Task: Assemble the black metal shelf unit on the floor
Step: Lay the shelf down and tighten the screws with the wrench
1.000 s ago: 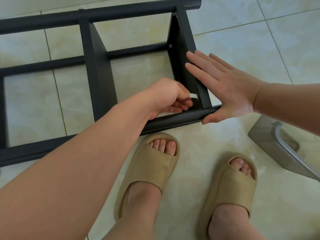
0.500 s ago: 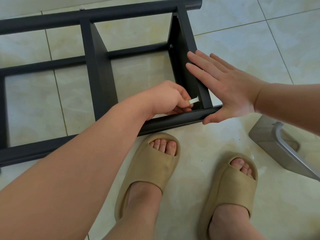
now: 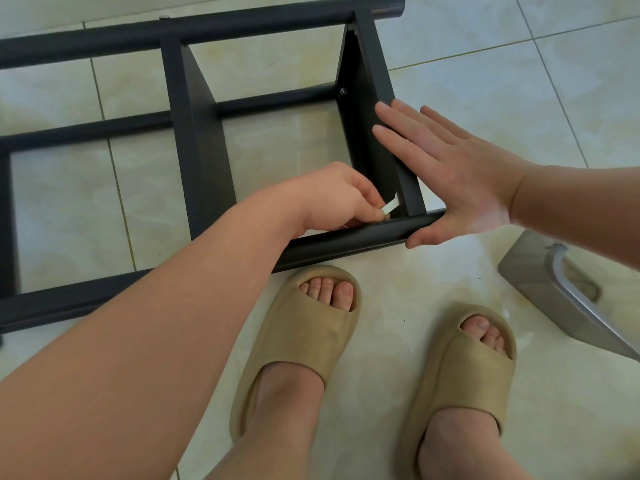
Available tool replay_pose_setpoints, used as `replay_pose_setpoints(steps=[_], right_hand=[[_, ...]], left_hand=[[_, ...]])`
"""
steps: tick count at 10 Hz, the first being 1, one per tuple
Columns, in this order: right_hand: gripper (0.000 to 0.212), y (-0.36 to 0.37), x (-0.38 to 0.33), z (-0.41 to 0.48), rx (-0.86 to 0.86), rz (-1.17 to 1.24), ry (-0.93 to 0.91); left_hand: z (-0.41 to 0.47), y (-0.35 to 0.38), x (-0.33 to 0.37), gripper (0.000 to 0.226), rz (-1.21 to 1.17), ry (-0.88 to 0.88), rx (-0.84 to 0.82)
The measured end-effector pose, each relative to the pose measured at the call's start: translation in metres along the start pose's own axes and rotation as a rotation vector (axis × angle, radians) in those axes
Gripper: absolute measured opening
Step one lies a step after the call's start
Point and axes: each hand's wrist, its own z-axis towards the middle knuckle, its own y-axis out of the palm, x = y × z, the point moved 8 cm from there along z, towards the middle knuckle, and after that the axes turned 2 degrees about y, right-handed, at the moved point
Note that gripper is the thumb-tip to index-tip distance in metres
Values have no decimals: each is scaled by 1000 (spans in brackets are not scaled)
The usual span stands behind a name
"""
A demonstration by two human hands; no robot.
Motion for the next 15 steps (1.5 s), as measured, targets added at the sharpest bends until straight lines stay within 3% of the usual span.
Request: replay_pose_setpoints(steps=[1,3,4,6,8,10,13,15], right_hand=[[130,0,-1,0,0,0,-1],[130,0,-1,0,-6,2,2],[130,0,-1,0,-5,3,2],[130,0,0,0,2,9,1],[130,-1,-1,0,10,13,-3],[130,-1,-1,1,9,13,-3],[130,-2,-2,1,9,11,0],[130,-2,-1,0,4,10,3]], left_hand=[[0,-6,-4,11,-70,-3,48],[5,-18,-1,19,59,58,170],[6,-19,1,19,-93,53,209],[11,0,-7,8,-636,-129,139],[13,-2,-13,14,-641,-149,250],[12,-6,-15,5,-793,-180,348],[14,-4,-13,3,-825,-190,346],[10,-4,-13,3,-677,-214,332]])
